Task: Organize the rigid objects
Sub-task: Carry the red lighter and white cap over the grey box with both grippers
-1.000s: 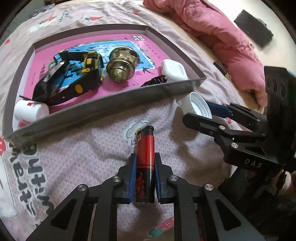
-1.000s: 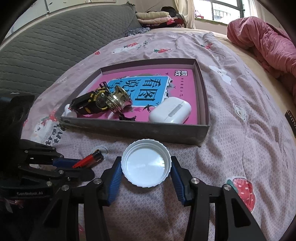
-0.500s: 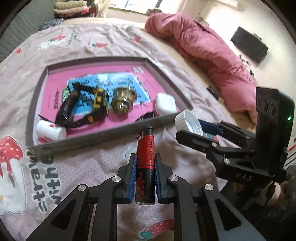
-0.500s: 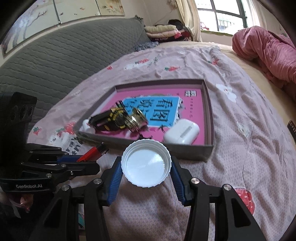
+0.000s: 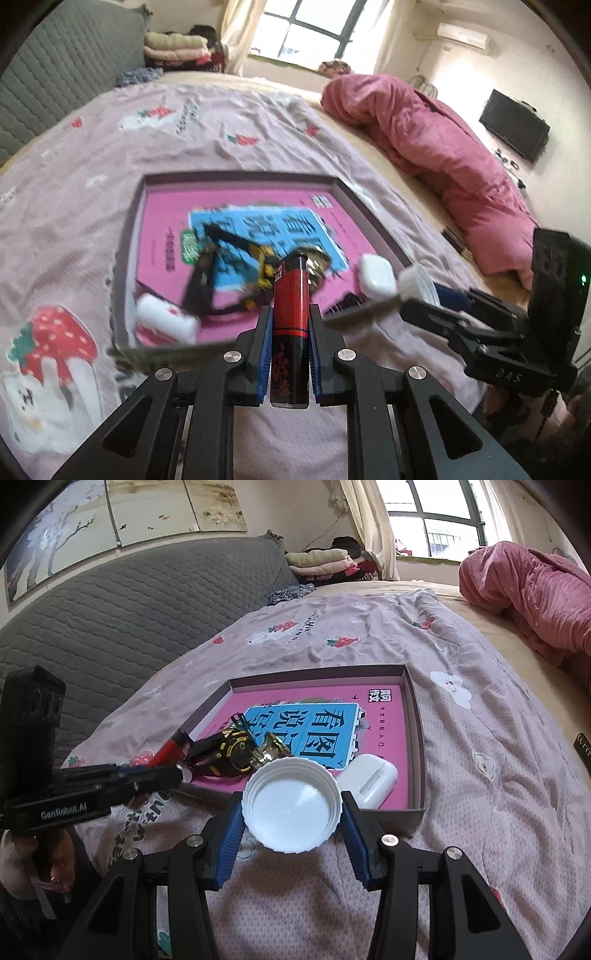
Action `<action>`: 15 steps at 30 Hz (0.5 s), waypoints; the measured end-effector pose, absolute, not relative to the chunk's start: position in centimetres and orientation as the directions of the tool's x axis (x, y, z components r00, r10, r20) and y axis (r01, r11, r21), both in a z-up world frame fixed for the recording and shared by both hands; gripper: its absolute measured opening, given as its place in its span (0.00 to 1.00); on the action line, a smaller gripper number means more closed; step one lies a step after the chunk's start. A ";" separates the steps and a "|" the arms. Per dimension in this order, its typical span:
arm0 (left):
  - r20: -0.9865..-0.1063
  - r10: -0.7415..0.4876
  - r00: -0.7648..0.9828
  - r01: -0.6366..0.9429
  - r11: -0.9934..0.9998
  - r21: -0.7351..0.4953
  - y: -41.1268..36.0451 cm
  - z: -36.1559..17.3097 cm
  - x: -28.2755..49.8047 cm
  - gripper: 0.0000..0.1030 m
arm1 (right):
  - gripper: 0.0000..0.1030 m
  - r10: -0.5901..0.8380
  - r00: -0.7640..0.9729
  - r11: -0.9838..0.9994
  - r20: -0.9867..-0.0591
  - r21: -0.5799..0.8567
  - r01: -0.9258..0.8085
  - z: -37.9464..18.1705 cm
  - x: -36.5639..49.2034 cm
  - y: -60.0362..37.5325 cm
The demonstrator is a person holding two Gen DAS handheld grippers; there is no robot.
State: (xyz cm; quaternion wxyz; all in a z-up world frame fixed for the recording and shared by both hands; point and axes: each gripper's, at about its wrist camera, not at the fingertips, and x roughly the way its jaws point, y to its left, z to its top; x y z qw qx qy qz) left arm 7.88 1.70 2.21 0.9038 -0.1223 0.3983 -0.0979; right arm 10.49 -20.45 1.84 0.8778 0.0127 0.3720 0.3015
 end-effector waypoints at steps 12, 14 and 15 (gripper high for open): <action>-0.685 -0.232 0.691 0.043 0.959 -0.281 2.6 1.7 10.3 0.17 | 0.49 0.522 0.566 0.840 -0.638 0.270 -0.470 1.4 12.4 -20.9; -0.687 -0.227 0.690 0.042 0.960 -0.275 2.5 1.5 10.5 0.17 | 0.49 0.517 0.569 0.843 -0.640 0.265 -0.468 1.3 12.6 -20.7; -0.688 -0.225 0.690 0.043 0.961 -0.272 2.5 1.4 10.6 0.17 | 0.49 0.513 0.572 0.845 -0.640 0.260 -0.468 1.3 12.6 -20.6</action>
